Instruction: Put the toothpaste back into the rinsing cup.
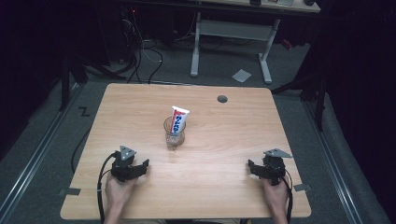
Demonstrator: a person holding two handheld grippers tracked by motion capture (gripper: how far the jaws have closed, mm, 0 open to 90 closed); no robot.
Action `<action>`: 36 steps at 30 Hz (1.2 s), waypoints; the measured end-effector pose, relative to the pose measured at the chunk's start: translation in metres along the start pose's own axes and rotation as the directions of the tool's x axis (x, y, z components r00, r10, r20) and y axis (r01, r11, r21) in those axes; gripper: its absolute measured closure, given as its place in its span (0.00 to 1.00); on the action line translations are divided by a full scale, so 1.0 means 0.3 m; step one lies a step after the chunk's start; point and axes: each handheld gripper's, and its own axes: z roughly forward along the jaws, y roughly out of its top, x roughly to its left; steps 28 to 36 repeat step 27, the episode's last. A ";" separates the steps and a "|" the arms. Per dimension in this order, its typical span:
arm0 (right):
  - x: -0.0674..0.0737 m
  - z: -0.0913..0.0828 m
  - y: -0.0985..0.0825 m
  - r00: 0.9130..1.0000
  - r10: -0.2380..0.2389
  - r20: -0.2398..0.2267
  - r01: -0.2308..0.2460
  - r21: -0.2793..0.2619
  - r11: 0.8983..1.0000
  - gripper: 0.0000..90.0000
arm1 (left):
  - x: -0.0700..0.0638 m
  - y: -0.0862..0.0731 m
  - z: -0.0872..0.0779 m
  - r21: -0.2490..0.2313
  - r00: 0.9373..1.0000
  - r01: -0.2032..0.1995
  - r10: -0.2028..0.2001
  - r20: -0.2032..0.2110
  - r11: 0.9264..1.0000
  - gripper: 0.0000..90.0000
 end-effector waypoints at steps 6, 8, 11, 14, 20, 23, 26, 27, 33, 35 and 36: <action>0.000 0.000 0.000 1.000 0.000 0.000 0.000 0.000 1.000 0.22 | -0.018 -0.004 0.016 0.018 0.999 -0.031 0.032 -0.023 0.999 0.38; 0.000 0.000 0.000 1.000 0.000 0.000 0.000 0.000 1.000 0.22 | -0.019 -0.010 0.019 0.002 0.999 -0.025 0.025 -0.024 1.000 0.38; 0.000 0.000 0.000 1.000 0.000 0.000 0.000 0.000 1.000 0.22 | -0.019 -0.018 0.020 -0.017 1.000 -0.007 0.006 -0.025 1.000 0.38; 0.000 0.000 0.000 1.000 0.000 0.000 0.000 0.000 1.000 0.22 | -0.019 -0.018 0.021 -0.017 1.000 -0.006 0.006 -0.025 1.000 0.37; 0.000 0.000 0.000 1.000 0.000 0.000 0.000 0.000 1.000 0.22 | -0.020 -0.018 0.021 -0.016 1.000 -0.004 0.004 -0.027 1.000 0.37; 0.000 0.000 0.000 1.000 0.000 0.000 0.000 0.000 1.000 0.22 | -0.020 -0.018 0.021 -0.016 1.000 -0.003 0.003 -0.028 1.000 0.37; 0.000 0.000 0.000 1.000 0.000 0.000 0.000 0.000 1.000 0.22 | -0.020 -0.018 0.021 -0.016 1.000 -0.003 0.002 -0.028 1.000 0.37; 0.000 0.000 0.000 1.000 0.000 0.000 0.000 0.000 1.000 0.22 | -0.020 -0.018 0.021 -0.016 1.000 -0.003 0.002 -0.028 1.000 0.37; 0.000 0.000 0.000 1.000 0.000 0.000 0.000 0.000 1.000 0.22 | -0.020 -0.018 0.021 -0.016 1.000 -0.003 0.002 -0.028 1.000 0.37; 0.000 0.000 0.000 1.000 0.000 0.000 0.000 0.000 1.000 0.22 | -0.020 -0.018 0.021 -0.016 1.000 -0.003 0.002 -0.028 1.000 0.37; 0.000 0.000 0.000 1.000 0.000 0.000 0.000 0.000 1.000 0.22 | -0.020 -0.018 0.021 -0.016 1.000 -0.003 0.002 -0.028 1.000 0.37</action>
